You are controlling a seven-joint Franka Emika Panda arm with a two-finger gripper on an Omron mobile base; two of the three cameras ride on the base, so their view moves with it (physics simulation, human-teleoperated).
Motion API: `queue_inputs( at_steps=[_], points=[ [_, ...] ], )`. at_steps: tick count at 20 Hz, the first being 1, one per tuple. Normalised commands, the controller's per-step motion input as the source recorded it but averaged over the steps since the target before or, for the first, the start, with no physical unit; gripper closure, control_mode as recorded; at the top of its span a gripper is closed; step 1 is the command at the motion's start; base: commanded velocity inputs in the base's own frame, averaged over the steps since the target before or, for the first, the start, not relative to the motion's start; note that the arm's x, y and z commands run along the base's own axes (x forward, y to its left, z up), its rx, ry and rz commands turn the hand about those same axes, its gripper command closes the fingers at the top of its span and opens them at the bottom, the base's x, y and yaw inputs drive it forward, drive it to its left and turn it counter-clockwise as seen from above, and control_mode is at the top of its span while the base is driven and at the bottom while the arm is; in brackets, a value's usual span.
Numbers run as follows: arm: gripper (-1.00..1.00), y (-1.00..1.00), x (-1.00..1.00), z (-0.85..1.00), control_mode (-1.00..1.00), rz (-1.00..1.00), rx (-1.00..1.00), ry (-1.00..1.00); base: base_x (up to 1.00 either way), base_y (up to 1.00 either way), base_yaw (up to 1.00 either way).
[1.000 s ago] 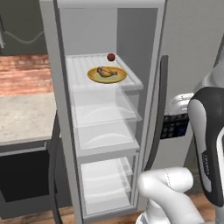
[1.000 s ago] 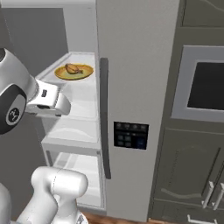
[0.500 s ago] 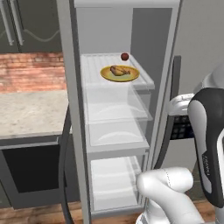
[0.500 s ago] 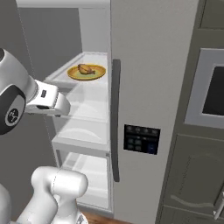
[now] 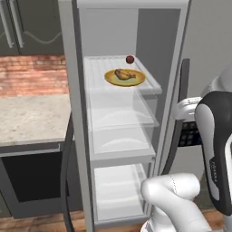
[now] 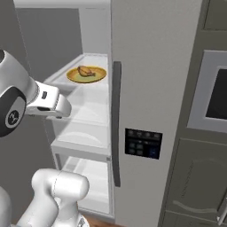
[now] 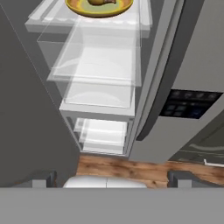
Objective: Retrieve the chicken drumstick from the fridge and place it on the saucepan with marinade on the stove.
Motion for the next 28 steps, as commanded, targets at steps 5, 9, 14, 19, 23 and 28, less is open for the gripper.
queue_inputs(
  at_steps=[5, 9, 14, 19, 23, 28],
  points=[
    [-1.0, 0.0, 0.0, 0.0, 1.0, 0.0, 0.0, 0.0, 0.46, 0.16, 0.0],
    [-1.0, 0.0, 0.0, 0.0, 1.0, 0.0, 0.0, 0.0, 0.45, 0.0, 0.01],
    [-1.0, 0.0, 0.0, 0.0, 1.0, 0.0, 0.0, 0.0, 0.36, 0.0, 0.03],
    [-1.0, 0.0, 0.0, 0.0, 1.0, 0.0, 0.0, 0.0, 0.38, 0.0, 0.04],
    [-1.0, 0.0, 0.0, 0.0, 1.0, 0.0, 0.0, 0.0, 0.4, 0.0, 0.03],
    [-1.0, 0.0, 0.0, 0.0, 1.0, 0.0, 0.0, 0.0, 0.39, 0.0, 0.03]
  ],
)
